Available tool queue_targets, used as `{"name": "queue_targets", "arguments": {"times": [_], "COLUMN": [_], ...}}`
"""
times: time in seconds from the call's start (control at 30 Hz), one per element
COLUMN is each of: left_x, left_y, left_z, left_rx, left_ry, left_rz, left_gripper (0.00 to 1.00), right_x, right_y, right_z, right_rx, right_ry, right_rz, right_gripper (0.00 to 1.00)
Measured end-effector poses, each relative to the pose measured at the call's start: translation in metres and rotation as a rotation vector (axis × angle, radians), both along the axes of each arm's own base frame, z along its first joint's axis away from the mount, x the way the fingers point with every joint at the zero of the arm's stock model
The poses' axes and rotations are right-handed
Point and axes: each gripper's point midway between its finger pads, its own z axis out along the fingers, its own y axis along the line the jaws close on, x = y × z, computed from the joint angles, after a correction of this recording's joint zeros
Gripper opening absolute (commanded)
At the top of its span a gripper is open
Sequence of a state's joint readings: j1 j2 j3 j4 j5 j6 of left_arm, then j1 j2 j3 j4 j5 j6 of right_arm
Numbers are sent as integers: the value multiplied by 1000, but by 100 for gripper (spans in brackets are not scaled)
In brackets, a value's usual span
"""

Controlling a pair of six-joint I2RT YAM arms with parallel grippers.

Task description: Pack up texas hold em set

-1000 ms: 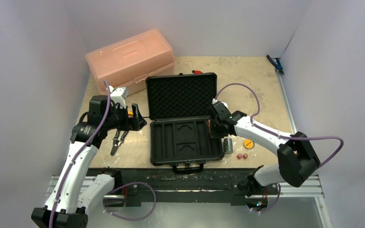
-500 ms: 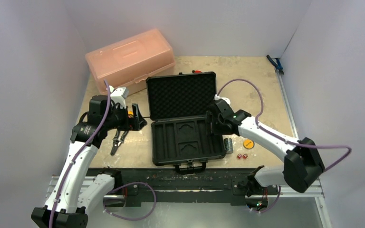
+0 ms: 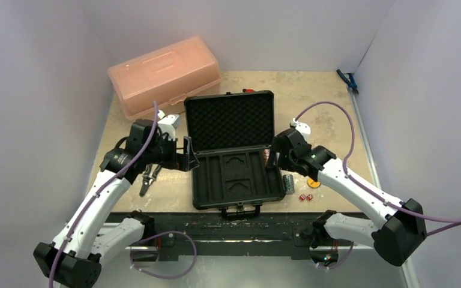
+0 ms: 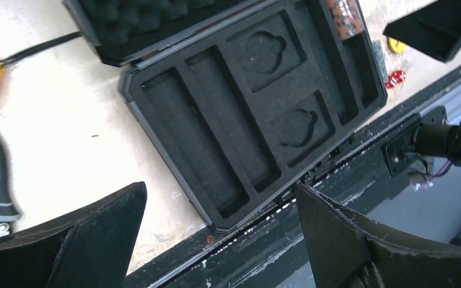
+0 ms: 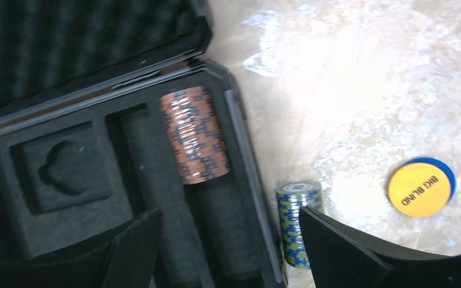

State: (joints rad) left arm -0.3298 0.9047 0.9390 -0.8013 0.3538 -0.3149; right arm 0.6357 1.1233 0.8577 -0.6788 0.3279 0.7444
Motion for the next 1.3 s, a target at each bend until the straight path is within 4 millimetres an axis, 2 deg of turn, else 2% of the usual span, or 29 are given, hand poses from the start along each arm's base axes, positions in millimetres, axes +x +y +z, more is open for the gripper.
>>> {"name": "queue_targets", "arguments": {"times": [0.27,0.57,0.77,0.9,1.1,1.3], "left_x": [-5,-6,-7,-8,-9,-11], "left_y": [-32,-72,-98,-113,-126,-131], "left_z": [3,4,-11,-17,-20,-22], "left_rx": [23,54,87,101,113,114], "left_ry": [24,22,55,64,61,62], "left_rz": [-98,-185,-234,-262,-288,-289], "left_gripper": [96,96,95,95,94,94], "right_x": [-9,-36,-46,-46,-46,-45], "right_y": [-26,-46,-52,-53,-54,-53], "right_z": [-18,-42,-58,-62,-68,-76], "right_rx": [-43,-16,-6,4,8,-2], "right_ry": [33,70,92,87,87,89], "right_rz": [-181,-311,-358,-378,-383,-359], "right_gripper": [79,76,75,74,71,69]}}
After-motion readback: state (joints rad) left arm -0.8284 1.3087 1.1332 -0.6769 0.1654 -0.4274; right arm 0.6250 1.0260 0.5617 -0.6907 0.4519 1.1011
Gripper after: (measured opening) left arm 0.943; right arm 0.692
